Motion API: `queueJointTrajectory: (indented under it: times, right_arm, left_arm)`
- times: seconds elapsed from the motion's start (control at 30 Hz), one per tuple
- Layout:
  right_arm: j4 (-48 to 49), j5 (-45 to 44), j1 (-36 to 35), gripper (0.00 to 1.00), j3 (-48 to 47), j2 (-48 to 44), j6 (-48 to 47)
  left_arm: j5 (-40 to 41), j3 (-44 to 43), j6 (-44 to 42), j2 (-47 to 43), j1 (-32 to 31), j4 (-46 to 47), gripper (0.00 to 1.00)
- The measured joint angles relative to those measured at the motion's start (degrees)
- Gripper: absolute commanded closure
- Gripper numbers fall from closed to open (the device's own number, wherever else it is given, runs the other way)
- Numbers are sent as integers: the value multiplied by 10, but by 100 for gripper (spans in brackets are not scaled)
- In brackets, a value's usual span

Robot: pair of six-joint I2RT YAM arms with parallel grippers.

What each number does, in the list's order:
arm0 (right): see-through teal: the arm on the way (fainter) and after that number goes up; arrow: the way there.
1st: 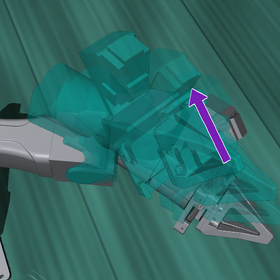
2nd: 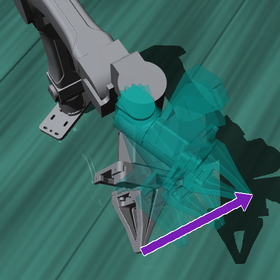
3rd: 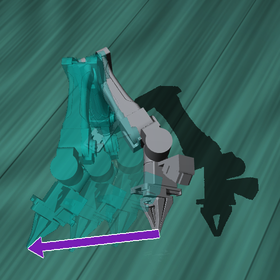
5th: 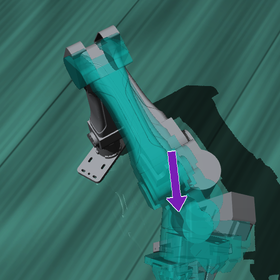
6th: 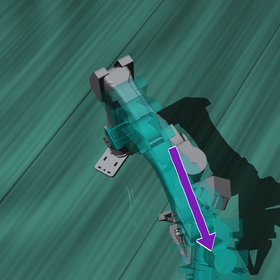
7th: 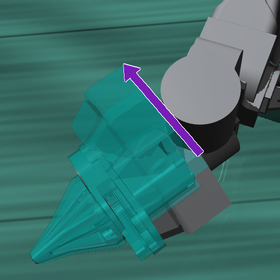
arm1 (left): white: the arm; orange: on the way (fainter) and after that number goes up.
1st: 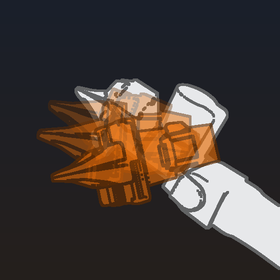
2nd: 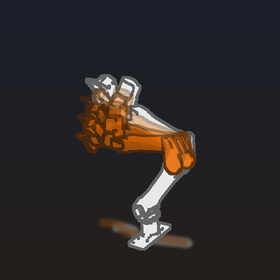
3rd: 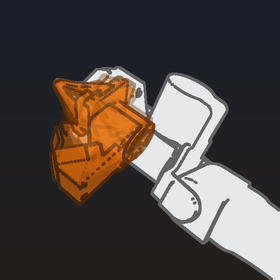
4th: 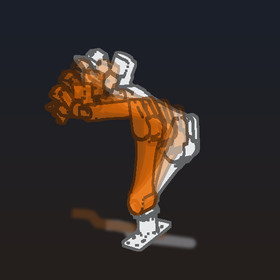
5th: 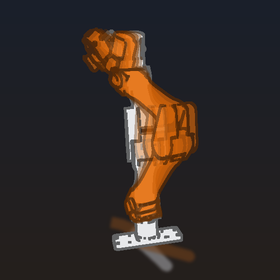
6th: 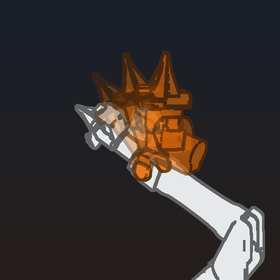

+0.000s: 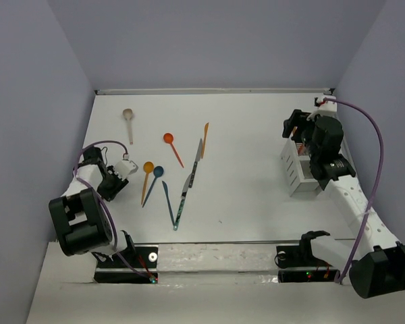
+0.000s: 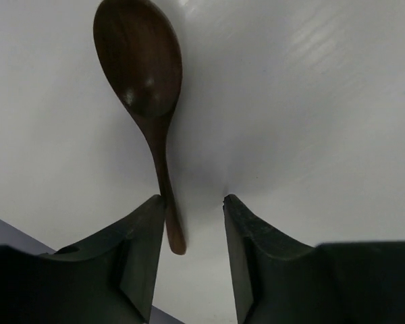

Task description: Sort the eating utensils into containers

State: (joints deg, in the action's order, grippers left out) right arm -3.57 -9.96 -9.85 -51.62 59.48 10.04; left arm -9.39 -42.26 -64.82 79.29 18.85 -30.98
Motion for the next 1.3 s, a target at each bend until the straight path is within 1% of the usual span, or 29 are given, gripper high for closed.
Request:
queueJointTrajectory:
  times: [0.03,0.07,0.17,0.23,0.3,0.37,0.43,0.47,0.63,0.73,0.8,0.9,0.97,1.03,1.07,1.17,1.2,1.27,1.3]
  right_arm:
    - [-3,4,0,28,-1,-2,0]
    - [-5,8,-1,28,-1,-4,-1]
    - [-13,16,-3,28,-1,-15,-2]
    - [-20,21,-4,29,-3,-23,-2]
    - [-25,25,-4,29,-5,-30,-2]
    - [-28,26,-4,29,-5,-37,-4]
    - [-33,27,-4,29,-5,-47,-6]
    - [-37,28,-4,29,-5,-52,-6]
    - [-42,33,-4,30,-7,-68,-6]
    - [-53,46,-4,30,-17,-67,-4]
    - [-61,56,-4,30,-25,-65,-1]
    - [-79,91,-4,33,-42,-60,6]
    - [-90,120,-4,34,-54,-54,15]
    - [-99,150,-9,34,-69,-45,30]
    - [-100,158,-12,34,-74,-40,35]
    - [-102,169,-62,33,-98,-18,59]
    - [-101,166,-89,32,-107,-9,66]
    - [-100,149,-161,31,-128,16,76]
    - [-97,142,-196,30,-143,35,80]
  left_arm:
    - [2,0,-5,4,0,-2,54]
    - [9,0,-14,12,0,0,57]
    - [21,-7,-20,29,0,9,56]
    - [32,-17,-24,48,0,2,55]
    - [34,-27,-24,60,0,-5,55]
    - [39,-41,-23,75,0,-15,65]
    - [41,-46,-23,82,0,-19,90]
    - [40,-46,-23,83,0,-19,100]
    - [40,-38,-17,73,0,-10,100]
    - [27,-14,10,40,2,21,100]
    - [14,0,39,1,4,46,100]
    - [-15,5,81,-92,4,78,100]
    - [-47,1,104,-158,4,88,100]
    - [-102,-19,131,-219,4,79,100]
    - [-116,-29,140,-237,4,75,100]
    - [-184,-90,188,-304,-6,79,100]
    - [-211,-118,212,-323,-15,87,100]
    - [-239,-140,241,-339,-35,100,100]
    - [-255,-149,269,-348,-58,113,100]
